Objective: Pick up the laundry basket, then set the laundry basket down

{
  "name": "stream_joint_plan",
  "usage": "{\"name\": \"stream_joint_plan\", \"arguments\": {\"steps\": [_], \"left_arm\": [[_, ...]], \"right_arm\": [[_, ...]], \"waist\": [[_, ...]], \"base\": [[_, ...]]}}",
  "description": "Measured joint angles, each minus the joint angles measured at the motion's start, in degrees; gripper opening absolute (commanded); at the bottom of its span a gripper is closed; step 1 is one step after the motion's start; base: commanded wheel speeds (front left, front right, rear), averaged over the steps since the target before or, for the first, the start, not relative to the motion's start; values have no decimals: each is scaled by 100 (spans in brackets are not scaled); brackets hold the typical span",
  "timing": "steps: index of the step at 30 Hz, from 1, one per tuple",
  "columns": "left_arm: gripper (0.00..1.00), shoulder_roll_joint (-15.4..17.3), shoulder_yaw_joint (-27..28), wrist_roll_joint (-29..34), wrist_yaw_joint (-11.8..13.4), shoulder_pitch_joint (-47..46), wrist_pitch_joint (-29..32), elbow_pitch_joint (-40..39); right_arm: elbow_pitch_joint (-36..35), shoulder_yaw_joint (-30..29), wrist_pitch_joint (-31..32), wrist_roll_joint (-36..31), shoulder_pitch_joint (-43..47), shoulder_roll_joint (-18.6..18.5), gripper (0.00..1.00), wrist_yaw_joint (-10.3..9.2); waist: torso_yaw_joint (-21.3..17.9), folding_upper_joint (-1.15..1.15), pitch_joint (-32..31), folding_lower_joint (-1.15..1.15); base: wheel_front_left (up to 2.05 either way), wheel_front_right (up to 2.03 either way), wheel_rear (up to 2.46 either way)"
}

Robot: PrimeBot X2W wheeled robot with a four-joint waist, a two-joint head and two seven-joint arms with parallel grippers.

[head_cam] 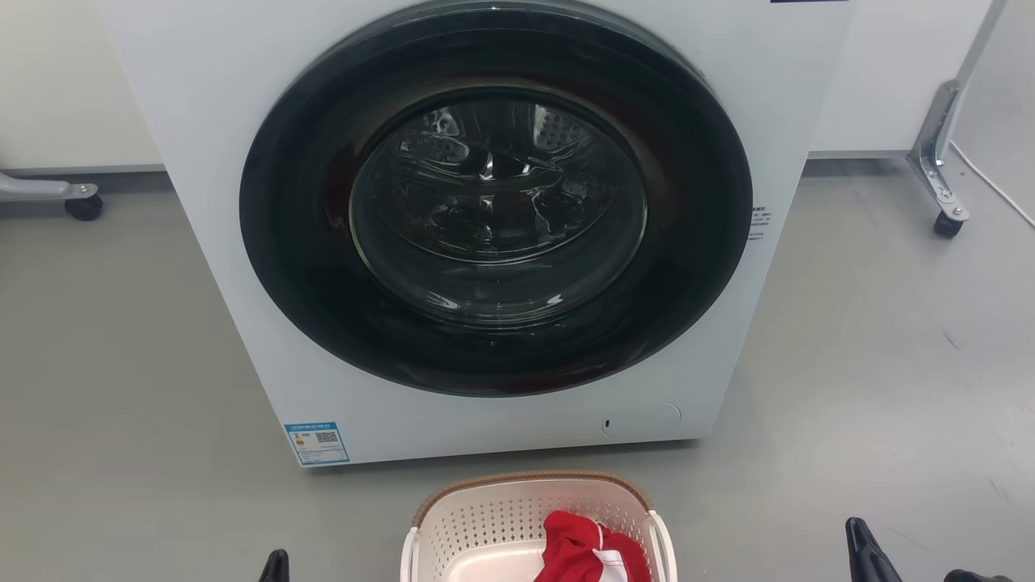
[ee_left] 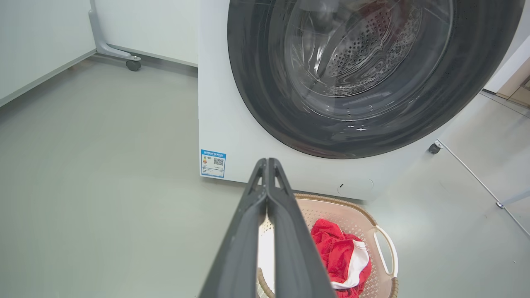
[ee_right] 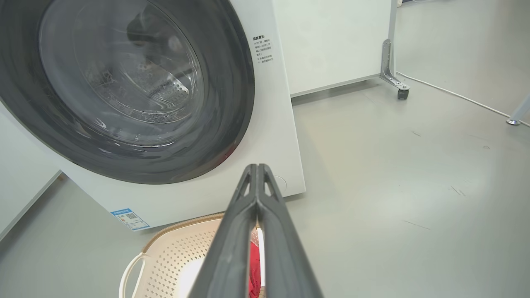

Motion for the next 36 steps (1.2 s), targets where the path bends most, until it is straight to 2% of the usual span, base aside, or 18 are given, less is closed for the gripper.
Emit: {"name": "stream_joint_plan", "arguments": {"steps": [36], "left_arm": [[0, -134, 531, -2832, -504, -464, 453, 483]], "right_arm": [[349, -882, 716, 2621, -366, 428, 0, 501]], "waist": [[73, -1, 33, 0]], "base": [[0, 0, 0]]}}
